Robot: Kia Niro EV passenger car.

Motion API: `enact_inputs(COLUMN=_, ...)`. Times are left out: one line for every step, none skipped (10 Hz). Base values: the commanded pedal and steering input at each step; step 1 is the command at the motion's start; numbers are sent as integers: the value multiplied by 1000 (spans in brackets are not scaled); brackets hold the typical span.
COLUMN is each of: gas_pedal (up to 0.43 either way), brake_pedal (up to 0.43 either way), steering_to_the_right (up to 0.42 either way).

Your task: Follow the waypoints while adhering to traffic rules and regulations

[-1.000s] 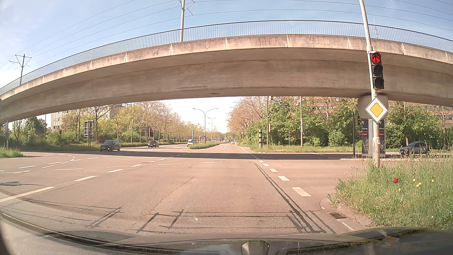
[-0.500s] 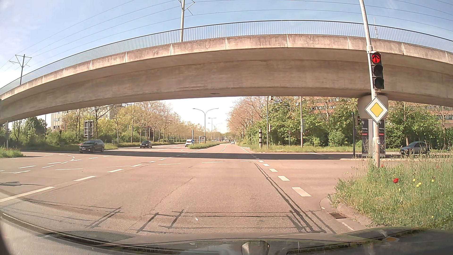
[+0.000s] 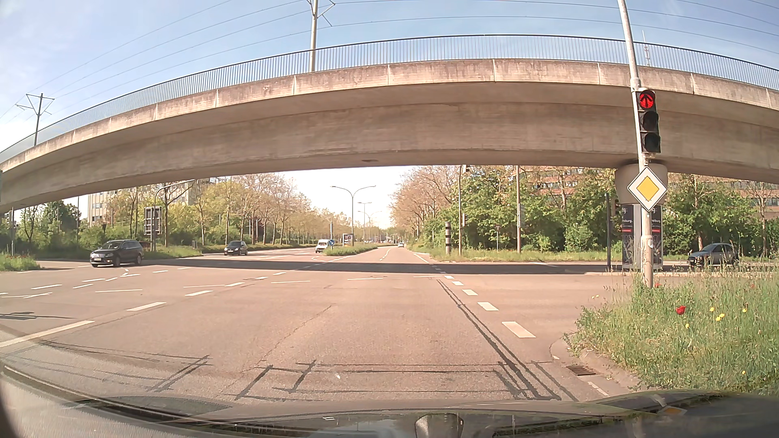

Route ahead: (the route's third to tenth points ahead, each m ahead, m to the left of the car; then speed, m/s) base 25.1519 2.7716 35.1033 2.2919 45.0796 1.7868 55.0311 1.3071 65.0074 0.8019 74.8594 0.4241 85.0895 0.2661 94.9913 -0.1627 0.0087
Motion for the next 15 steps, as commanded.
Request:
enact_inputs(gas_pedal=0, brake_pedal=238, steering_to_the_right=-6)
enact_inputs(gas_pedal=0, brake_pedal=238, steering_to_the_right=-6)
enact_inputs(gas_pedal=0, brake_pedal=238, steering_to_the_right=-6)
enact_inputs(gas_pedal=0, brake_pedal=232, steering_to_the_right=-6)
enact_inputs(gas_pedal=0, brake_pedal=232, steering_to_the_right=-7)
enact_inputs(gas_pedal=0, brake_pedal=238, steering_to_the_right=-6)
enact_inputs(gas_pedal=0, brake_pedal=232, steering_to_the_right=-6)
enact_inputs(gas_pedal=0, brake_pedal=238, steering_to_the_right=-6)
enact_inputs(gas_pedal=0, brake_pedal=226, steering_to_the_right=-6)
enact_inputs(gas_pedal=0, brake_pedal=37, steering_to_the_right=-7)
enact_inputs(gas_pedal=0, brake_pedal=0, steering_to_the_right=-6)
enact_inputs(gas_pedal=0, brake_pedal=0, steering_to_the_right=-7)
enact_inputs(gas_pedal=0, brake_pedal=0, steering_to_the_right=-6)
enact_inputs(gas_pedal=39, brake_pedal=0, steering_to_the_right=-6)
enact_inputs(gas_pedal=189, brake_pedal=0, steering_to_the_right=-6)
